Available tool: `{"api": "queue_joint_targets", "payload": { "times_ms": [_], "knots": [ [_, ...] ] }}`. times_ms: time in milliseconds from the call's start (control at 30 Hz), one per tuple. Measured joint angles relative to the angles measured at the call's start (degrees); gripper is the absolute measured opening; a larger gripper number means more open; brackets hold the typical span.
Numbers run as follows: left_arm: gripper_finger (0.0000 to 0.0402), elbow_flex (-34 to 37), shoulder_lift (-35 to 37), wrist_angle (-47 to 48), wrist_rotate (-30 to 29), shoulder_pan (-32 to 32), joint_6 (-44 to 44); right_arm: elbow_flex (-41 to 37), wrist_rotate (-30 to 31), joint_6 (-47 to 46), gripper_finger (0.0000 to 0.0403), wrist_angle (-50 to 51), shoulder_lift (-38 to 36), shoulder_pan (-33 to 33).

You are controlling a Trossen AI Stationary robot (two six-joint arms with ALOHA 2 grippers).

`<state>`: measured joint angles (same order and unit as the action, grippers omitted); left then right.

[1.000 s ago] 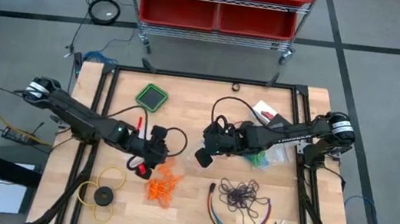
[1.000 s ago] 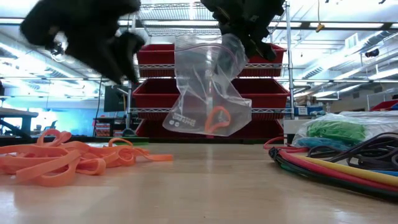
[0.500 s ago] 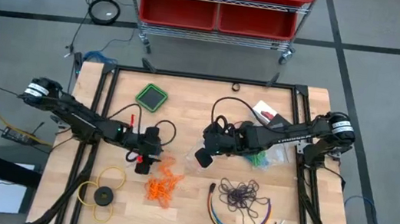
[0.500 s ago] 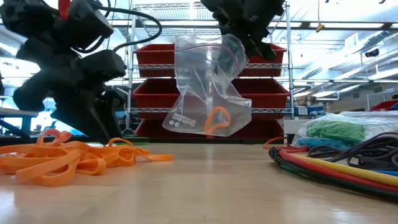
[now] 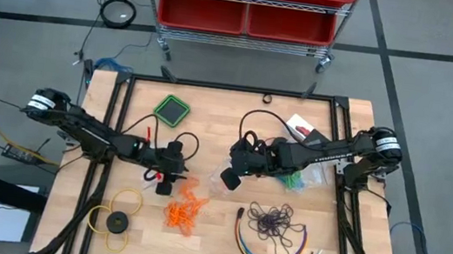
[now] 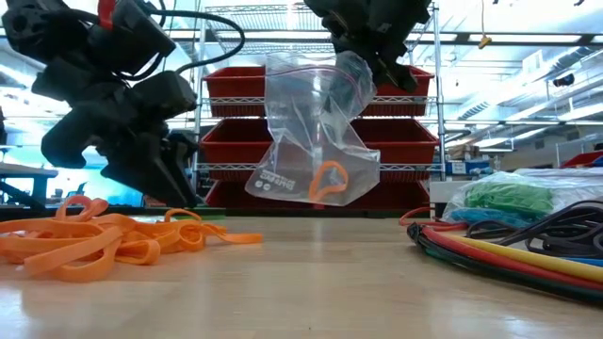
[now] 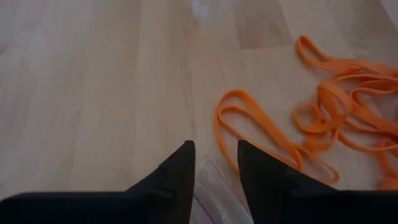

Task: Sort rubber bands
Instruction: Put the orange rubber band into the transparent zip bag

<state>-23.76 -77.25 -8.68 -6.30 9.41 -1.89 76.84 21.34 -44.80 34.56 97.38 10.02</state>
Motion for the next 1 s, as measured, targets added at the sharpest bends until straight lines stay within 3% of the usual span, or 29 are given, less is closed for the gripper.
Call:
{"api": "queue_joint_targets", "payload": {
  "times_ms": [300, 500, 600, 700, 833, 1000],
  "knots": [
    [0.0123, -0.03, -0.66, -0.92, 1.57, -0.13, -0.19, 0.0, 0.17, 0.0, 0.0, -0.17, 0.0, 0.0],
    [0.0123, -0.04, -6.36, -3.42, 2.56, -0.13, -0.7, 0.0, 0.76, 0.0, 0.0, -0.3, 0.0, 0.0],
    [0.012, -0.32, -8.56, -5.49, -0.06, -0.16, -1.7, 0.0, 0.76, 0.0, 0.0, -0.29, 0.0, 0.0],
    [0.0094, -0.39, -9.39, -6.41, -0.48, -0.38, -1.1, 0.0, 0.76, 0.02, 0.0, -0.22, 0.0, 0.0],
    [0.0018, -0.4, -9.49, -6.47, -0.6, -0.37, 1.26, 0.0, 0.76, 0.28, 0.0, -0.21, 0.0, 0.0],
    [0.0004, -2.72, -9.49, -3.55, -1.24, -0.35, 3.03, 0.0, 0.74, 0.33, 0.0, -0.2, 0.0, 0.0]
  ]
}}
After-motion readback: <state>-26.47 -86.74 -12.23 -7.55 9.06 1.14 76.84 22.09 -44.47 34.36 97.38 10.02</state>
